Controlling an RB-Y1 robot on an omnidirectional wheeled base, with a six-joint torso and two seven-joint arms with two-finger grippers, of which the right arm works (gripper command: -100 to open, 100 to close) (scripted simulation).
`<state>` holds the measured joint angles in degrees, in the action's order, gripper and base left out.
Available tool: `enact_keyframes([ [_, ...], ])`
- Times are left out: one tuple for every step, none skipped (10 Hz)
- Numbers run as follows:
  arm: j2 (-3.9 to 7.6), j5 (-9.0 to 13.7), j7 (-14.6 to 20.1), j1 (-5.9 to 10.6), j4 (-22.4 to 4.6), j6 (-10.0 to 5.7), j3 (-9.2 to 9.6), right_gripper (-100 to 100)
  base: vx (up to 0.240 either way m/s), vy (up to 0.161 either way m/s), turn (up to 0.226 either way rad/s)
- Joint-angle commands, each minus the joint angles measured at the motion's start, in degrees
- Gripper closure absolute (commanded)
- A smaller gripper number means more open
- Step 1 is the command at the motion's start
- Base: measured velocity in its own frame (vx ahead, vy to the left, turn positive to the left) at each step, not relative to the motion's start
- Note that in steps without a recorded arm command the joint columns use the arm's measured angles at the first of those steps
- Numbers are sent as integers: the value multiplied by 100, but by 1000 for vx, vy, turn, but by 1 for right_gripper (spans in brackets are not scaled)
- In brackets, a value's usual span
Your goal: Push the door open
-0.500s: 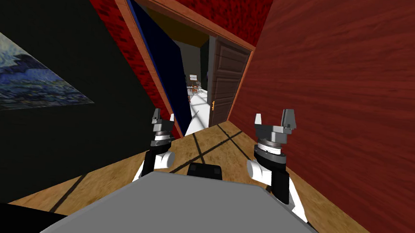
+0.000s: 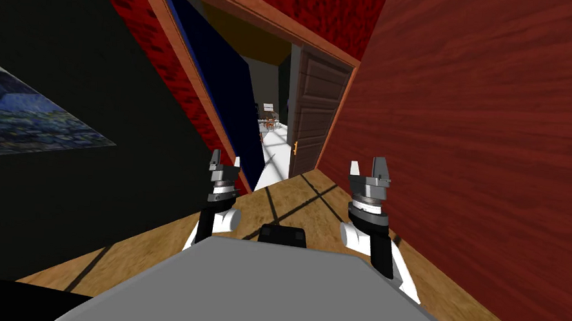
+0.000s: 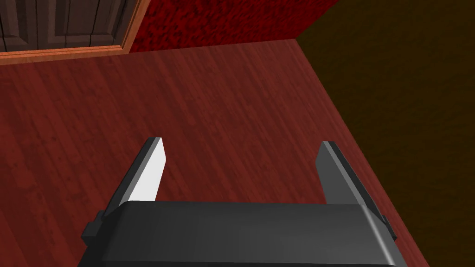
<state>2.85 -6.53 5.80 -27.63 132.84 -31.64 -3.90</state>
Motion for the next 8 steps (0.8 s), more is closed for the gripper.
enact_keyframes([
  [31, -70, -172, -41, -160, -122, -28, -100, 225, 2, 64],
  [51, -114, -278, -65, -272, -201, -50, -100, 226, 11, 61],
  [71, -159, -383, -89, -384, -281, -72, -100, 186, -17, 39],
  [90, -209, -503, -116, -511, -371, -97, -100, 151, -29, 64],
  [100, -237, -569, -131, -582, -420, -110, -100, 122, -20, 51],
  [119, -292, -702, -161, -722, -520, -138, -100, 149, -4, 57],
  [128, -320, -768, -176, -792, -569, -151, -100, 149, 3, 50],
  [148, -375, -900, -206, -932, -669, -179, -100, 137, -2, 61],
])
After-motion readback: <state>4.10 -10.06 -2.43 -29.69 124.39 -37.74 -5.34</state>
